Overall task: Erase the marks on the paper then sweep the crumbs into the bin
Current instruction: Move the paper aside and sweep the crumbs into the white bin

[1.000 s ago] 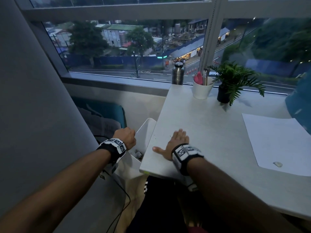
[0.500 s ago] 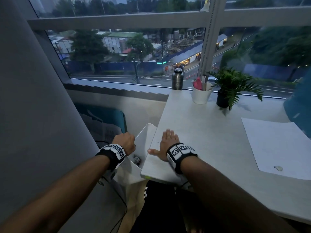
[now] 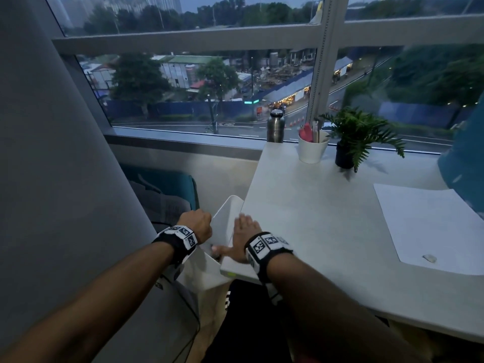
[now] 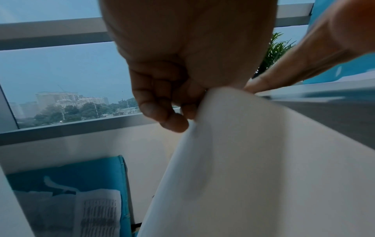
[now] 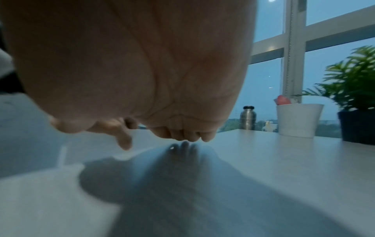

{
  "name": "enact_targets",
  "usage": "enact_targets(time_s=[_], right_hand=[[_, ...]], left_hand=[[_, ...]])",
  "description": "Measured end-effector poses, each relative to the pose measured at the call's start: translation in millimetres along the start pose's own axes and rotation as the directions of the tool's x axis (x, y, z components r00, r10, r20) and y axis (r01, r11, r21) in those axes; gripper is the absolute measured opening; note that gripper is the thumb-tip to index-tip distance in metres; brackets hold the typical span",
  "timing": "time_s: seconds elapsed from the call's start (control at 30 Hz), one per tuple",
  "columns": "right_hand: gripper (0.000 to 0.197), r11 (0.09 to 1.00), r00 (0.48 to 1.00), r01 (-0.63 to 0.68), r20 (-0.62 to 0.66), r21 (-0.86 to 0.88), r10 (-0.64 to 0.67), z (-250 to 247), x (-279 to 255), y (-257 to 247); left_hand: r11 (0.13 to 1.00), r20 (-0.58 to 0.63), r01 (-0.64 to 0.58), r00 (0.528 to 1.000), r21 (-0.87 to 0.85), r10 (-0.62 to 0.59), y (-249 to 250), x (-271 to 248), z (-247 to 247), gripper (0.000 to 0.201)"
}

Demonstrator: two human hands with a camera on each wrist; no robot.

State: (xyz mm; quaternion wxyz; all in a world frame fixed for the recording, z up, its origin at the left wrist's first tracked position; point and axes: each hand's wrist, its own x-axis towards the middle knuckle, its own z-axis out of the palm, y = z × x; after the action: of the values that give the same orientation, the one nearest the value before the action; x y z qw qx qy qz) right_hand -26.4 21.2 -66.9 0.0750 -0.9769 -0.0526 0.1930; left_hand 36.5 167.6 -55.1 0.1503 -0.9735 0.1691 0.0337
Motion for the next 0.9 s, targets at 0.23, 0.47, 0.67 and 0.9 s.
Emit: enact_targets(time_s=[0.23, 0.47, 0.67, 0.9], right_hand=[[0.129, 0.966, 0.966, -0.256, -0.015, 0.042, 0.257, 8.4, -12.7, 42.9], [0.115, 0.998, 0.999, 0.051, 0.018, -0.021, -0.051, 15.2, -6.0, -25.7], [0.112, 1.0, 0.995, 0.018, -0.094, 0.007, -0.017, 7.7, -3.0, -9.8], [0.134, 0.975, 0.975, -0.221, -0.035, 0.016, 0.221, 14.5, -8.2, 23.7]], left_hand=[[0.999, -0.008, 0.002, 1.0, -0.033, -0.002, -0.9, -2.8, 3.5, 0.03], [0.999, -0.009, 0.006, 1.0, -0.039, -0.006, -1.4, -9.8, 4.7, 0.03], [0.998, -0.014, 0.014, 1.0, -0.056, -0.015, -1.6, -15.4, 4.9, 0.028], [0.998, -0.028, -0.001, 1.0, -0.06, 0.0, -4.5, -17.1, 6.4, 0.027]])
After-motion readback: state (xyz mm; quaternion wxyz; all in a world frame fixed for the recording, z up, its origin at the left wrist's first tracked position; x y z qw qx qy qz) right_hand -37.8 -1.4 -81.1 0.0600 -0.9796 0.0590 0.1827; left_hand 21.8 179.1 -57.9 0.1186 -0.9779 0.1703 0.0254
